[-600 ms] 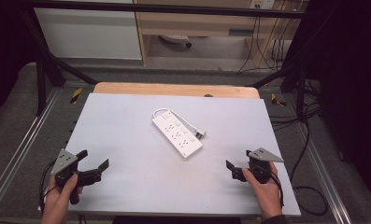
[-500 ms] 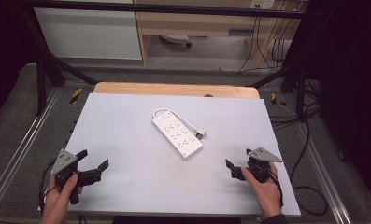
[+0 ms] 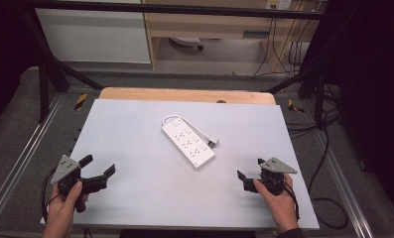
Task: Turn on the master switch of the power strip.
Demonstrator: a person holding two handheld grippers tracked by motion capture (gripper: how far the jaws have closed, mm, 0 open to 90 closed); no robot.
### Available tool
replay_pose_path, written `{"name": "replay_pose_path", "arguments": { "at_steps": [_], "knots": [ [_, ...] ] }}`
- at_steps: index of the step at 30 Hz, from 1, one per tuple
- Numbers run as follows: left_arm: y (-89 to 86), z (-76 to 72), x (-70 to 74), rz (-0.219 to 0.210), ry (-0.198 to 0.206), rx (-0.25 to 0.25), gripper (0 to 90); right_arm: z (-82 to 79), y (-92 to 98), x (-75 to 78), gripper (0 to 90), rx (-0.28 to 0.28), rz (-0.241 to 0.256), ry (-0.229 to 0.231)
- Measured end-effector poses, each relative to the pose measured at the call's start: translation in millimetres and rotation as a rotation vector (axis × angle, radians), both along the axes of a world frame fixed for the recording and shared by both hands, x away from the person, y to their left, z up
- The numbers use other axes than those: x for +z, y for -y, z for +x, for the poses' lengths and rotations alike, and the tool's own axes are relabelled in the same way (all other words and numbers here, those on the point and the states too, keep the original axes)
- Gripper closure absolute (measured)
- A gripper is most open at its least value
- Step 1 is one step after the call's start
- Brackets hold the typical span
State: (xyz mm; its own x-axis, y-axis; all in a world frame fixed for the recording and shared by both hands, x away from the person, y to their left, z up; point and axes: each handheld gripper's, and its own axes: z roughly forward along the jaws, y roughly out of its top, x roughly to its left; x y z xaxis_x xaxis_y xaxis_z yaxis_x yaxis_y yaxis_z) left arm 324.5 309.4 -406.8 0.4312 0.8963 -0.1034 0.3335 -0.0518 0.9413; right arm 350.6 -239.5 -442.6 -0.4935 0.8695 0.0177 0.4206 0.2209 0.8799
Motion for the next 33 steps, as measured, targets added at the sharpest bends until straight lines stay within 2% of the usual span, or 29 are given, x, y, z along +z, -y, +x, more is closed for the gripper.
{"name": "replay_pose_path", "arguments": {
  "at_steps": [3,7,10,13,17,18,20,25,26,28,29,30,33],
  "knots": [
    [2.8,3.6,1.9,0.001,-0.008,-0.006,7.2,-0.1,-1.6,-0.4,10.2,0.009,0.001,-0.006],
    [12.0,10.8,3.2,0.005,-0.025,-0.040,6.4,-0.6,-4.8,0.4,7.9,0.015,0.000,-0.004],
    [20.7,19.0,8.1,0.021,-0.029,-0.056,6.3,-1.5,-5.2,0.5,7.2,0.013,0.002,-0.003],
    [24.5,26.3,9.7,-0.008,-0.038,-0.071,6.3,-1.2,-5.2,0.1,8.3,0.014,-0.003,-0.003],
    [27.0,36.1,9.5,0.003,-0.044,-0.062,5.9,-1.4,-6.3,-0.8,7.4,0.024,-0.010,-0.006],
    [29.7,42.6,10.1,0.001,-0.049,-0.061,6.6,-0.5,-5.8,-1.2,7.0,0.018,0.004,-0.009],
    [33.1,47.2,12.8,0.010,-0.048,-0.067,6.6,0.0,-4.6,-1.1,6.4,0.017,0.021,-0.013],
    [41.7,54.8,20.6,0.008,-0.033,-0.079,6.5,-1.4,-4.7,-0.1,5.1,0.018,0.017,-0.001],
    [46.3,57.6,25.1,-0.002,-0.014,-0.075,6.7,-1.6,-4.7,-0.6,5.1,0.014,0.036,-0.009],
    [51.6,60.7,29.2,0.003,-0.004,-0.080,6.8,-2.0,-4.2,-1.4,5.1,0.006,0.056,-0.017],
    [51.6,60.7,29.2,0.003,-0.004,-0.080,6.8,-2.1,-4.0,-1.8,5.2,0.004,0.056,-0.017],
    [56.7,64.5,32.2,-0.017,-0.015,-0.097,6.9,-2.3,-4.0,-1.7,5.3,0.006,0.055,-0.018],
    [65.1,71.2,35.2,-0.003,-0.014,-0.108,6.9,-3.2,-4.8,-0.3,5.3,0.004,0.056,-0.007]
  ]
}}
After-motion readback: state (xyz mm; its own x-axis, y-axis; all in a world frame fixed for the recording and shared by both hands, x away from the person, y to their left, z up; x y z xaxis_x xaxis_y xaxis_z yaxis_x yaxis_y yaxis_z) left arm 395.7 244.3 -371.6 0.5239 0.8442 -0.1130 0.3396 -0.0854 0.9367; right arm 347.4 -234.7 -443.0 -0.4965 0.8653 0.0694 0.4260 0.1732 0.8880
